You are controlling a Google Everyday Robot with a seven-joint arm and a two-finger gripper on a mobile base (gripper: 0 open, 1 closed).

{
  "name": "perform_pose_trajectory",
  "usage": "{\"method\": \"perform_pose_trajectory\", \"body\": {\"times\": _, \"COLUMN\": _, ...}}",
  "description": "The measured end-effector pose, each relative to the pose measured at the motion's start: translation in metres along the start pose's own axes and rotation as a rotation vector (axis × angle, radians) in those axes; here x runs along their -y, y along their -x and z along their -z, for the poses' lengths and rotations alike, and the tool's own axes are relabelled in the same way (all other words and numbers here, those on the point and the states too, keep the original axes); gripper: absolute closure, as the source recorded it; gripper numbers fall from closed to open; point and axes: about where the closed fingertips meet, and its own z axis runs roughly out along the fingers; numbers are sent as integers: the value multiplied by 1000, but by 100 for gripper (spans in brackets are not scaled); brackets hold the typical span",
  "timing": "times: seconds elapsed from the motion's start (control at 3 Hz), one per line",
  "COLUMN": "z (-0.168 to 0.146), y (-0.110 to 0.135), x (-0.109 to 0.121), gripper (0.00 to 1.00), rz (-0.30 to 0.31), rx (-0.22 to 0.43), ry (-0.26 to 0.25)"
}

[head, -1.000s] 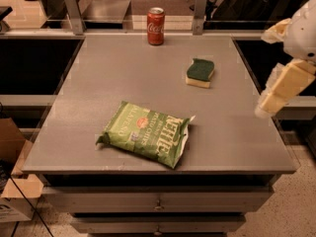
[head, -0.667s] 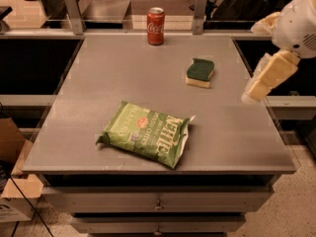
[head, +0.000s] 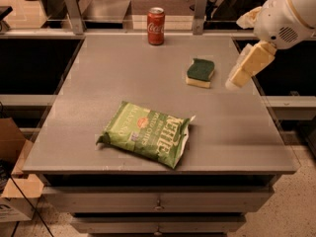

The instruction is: Move coke can near green jalapeno chip bag

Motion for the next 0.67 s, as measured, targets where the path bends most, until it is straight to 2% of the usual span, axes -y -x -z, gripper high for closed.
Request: {"method": "perform_pose_trajectory", "body": {"times": 0.67, "z": -24, "y": 24, "x": 28, "gripper": 0, "rz": -75, "rx": 133, "ry": -93}}
